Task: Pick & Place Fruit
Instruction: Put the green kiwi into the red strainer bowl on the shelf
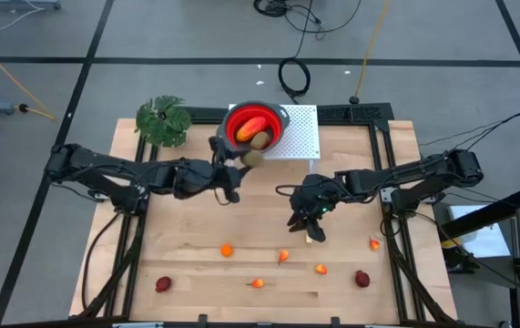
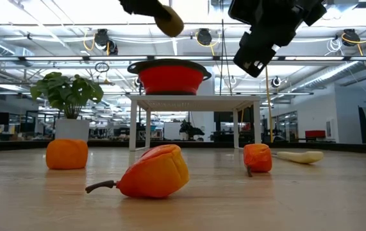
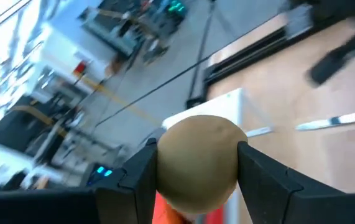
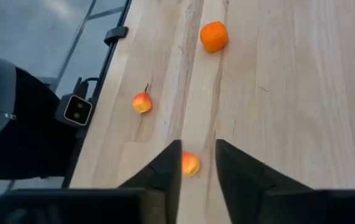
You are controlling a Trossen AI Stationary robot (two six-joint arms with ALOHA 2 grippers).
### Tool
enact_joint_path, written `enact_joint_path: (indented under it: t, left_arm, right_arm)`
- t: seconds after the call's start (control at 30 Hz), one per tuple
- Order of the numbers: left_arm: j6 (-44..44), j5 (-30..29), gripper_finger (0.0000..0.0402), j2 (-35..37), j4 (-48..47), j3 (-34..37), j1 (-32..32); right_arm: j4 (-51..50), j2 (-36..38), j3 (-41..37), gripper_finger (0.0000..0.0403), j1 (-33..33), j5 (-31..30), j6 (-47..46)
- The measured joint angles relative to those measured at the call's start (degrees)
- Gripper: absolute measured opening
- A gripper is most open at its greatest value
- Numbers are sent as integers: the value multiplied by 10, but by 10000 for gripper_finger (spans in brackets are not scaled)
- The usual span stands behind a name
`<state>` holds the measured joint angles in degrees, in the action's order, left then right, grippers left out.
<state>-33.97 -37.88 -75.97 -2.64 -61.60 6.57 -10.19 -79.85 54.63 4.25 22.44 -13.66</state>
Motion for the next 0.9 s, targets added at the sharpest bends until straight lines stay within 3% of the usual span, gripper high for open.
enact_joint_path:
  t: [0.23,0.43,0.63,0.9]
  left_arm:
    - [5,-44,182,0,23,0,-38]
    - [15,-47,182,0,24,0,-87]
    - [37,1,182,0,6,0,-138]
    - [124,119,182,-1,-56,0,-194]
  right_arm:
    - [0,0,0,9,-1,-1,52]
    - [0,0,0,9,-5,-1,72]
    - [0,0,0,3,-19,-1,84]
    - [0,0,0,1,-34,2,88]
